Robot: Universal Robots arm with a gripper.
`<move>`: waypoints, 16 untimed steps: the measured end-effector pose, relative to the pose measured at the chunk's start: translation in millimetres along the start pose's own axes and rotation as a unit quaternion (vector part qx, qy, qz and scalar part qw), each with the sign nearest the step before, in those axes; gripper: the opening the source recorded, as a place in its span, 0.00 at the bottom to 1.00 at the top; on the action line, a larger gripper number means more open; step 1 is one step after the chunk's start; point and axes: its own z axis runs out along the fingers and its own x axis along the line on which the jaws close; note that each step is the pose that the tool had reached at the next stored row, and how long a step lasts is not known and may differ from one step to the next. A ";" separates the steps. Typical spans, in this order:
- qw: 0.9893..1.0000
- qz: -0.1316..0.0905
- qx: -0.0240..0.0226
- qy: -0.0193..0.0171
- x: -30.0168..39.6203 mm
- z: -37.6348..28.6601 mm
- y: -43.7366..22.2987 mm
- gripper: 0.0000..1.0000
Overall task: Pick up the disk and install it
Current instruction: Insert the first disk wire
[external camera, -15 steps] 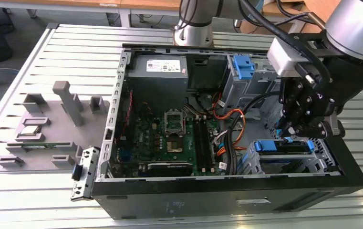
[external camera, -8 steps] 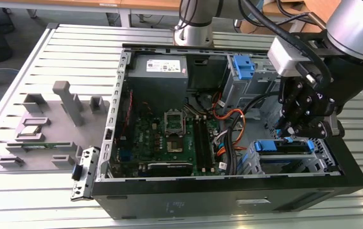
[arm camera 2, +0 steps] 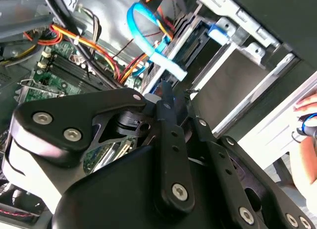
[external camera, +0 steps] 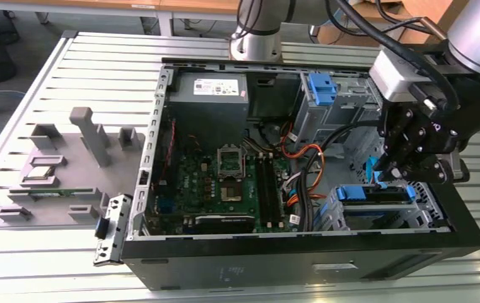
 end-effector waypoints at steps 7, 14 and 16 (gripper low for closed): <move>1.000 0.000 0.000 0.000 1.2 0.0 -18.3 0.23; 1.000 0.001 0.000 0.000 1.5 0.0 -22.6 0.23; 1.000 0.001 0.000 0.000 1.5 0.0 -22.7 0.23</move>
